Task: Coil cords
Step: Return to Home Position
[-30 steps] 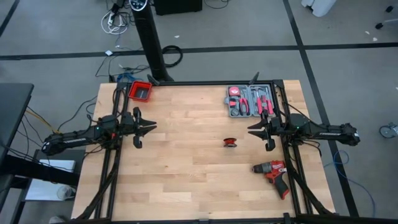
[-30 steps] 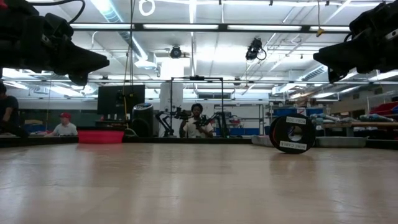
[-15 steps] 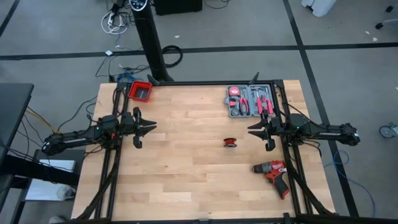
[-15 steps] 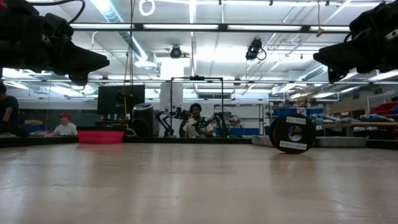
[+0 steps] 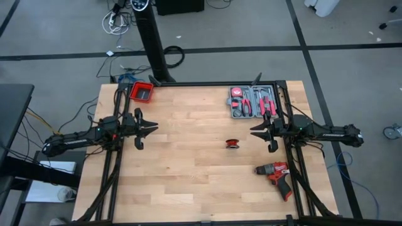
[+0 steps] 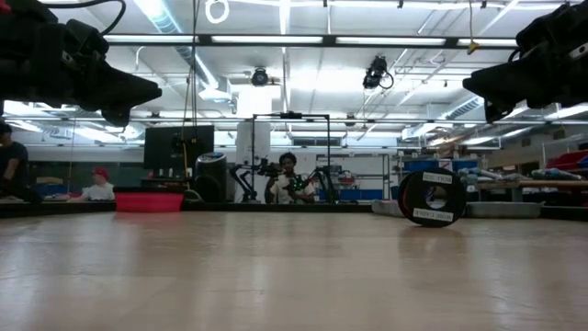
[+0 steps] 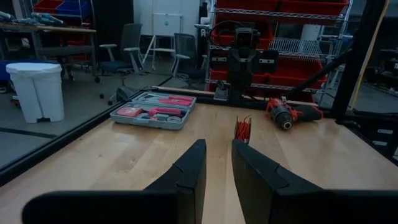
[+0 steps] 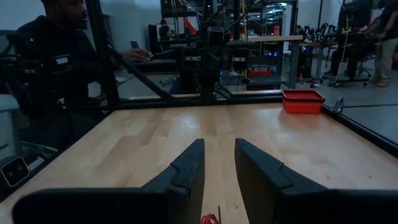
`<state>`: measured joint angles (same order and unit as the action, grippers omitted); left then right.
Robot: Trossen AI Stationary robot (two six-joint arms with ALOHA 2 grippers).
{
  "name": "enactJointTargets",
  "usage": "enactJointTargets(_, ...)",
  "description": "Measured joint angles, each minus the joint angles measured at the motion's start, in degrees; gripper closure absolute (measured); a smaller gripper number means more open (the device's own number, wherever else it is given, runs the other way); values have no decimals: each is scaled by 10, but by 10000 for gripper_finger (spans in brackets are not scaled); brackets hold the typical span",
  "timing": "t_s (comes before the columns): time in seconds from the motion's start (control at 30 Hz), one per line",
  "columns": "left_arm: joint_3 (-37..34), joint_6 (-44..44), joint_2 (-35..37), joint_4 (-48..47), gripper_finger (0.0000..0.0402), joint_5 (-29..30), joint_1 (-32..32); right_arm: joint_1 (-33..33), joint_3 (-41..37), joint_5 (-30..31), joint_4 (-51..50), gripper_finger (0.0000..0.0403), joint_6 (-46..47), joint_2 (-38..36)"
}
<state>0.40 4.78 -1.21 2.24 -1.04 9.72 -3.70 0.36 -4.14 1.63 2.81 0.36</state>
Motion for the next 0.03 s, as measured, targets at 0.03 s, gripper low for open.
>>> enactJointTargets(0.03,0,0,0,0,321,0,0,0,0,0,0,314,0,0)
